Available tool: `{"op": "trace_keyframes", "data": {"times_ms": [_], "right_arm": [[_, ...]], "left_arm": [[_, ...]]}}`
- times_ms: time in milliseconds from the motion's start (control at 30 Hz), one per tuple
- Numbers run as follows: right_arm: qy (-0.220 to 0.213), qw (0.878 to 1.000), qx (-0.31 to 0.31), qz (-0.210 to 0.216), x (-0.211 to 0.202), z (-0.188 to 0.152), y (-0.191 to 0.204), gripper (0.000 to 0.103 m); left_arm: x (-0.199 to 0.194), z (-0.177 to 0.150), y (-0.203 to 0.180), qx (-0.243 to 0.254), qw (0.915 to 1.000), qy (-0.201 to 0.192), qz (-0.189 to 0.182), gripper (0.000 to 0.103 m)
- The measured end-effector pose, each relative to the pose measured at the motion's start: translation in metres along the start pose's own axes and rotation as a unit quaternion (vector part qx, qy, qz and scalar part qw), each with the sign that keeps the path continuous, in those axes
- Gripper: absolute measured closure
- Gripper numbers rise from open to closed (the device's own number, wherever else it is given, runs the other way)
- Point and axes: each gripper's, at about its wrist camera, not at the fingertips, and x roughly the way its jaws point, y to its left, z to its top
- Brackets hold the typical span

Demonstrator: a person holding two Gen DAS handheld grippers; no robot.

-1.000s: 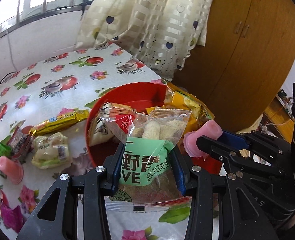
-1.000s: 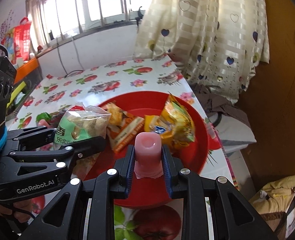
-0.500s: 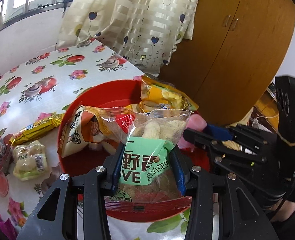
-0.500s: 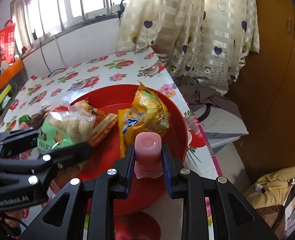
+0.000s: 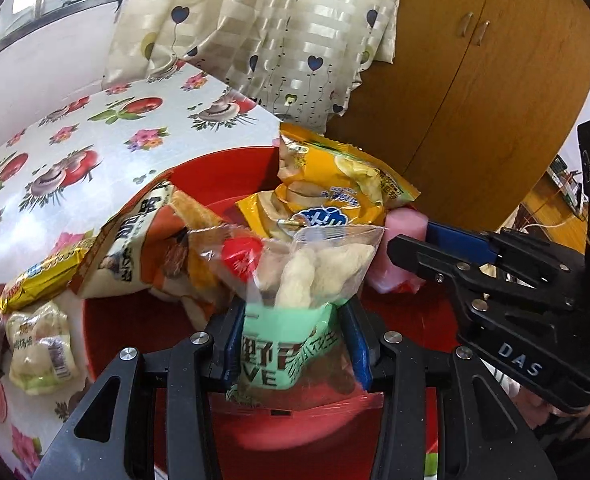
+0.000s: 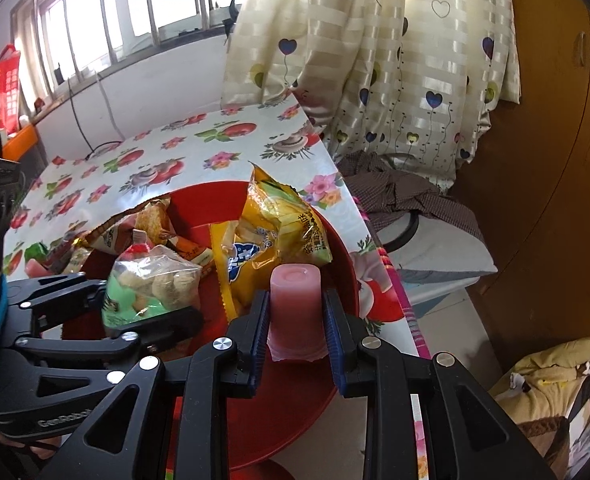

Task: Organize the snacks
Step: 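Open the left tool to drop the green-labeled bag while the right tool releases the jelly cup, then withdraw both tools from the basket toward the purple snack on the table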

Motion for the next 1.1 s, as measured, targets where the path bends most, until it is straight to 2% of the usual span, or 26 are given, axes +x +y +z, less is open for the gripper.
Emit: {"op": "trace_keyframes", "data": {"times_ms": [100,300,633,933,1100], "right_arm": [[0.000,1.000,-0.004,-0.002,-0.004,0.000,0.001,0.072],[-0.006,1.000,-0.005,-0.007,-0.017,-0.003,0.003,0.066],[-0.026,1.000,-0.013,-0.004,-0.046,-0.002,0.014,0.059],[-0.037,0.998,-0.047,0.014,-0.063,-0.002,0.052,0.056],[-0.039,0.997,-0.059,0.020,-0.067,-0.001,0.073,0.055]], "left_arm": [[0.000,0.000,-0.001,-0.001,1.0000,0.003,-0.004,0.057],[-0.014,-0.002,-0.004,-0.005,0.9999,-0.012,0.009,0.054],[-0.054,-0.002,-0.010,-0.006,0.9971,-0.060,0.046,0.051],[-0.092,-0.014,0.001,-0.025,0.9882,-0.088,0.123,0.051],[-0.113,-0.025,0.011,-0.038,0.9779,-0.105,0.177,0.051]]}}
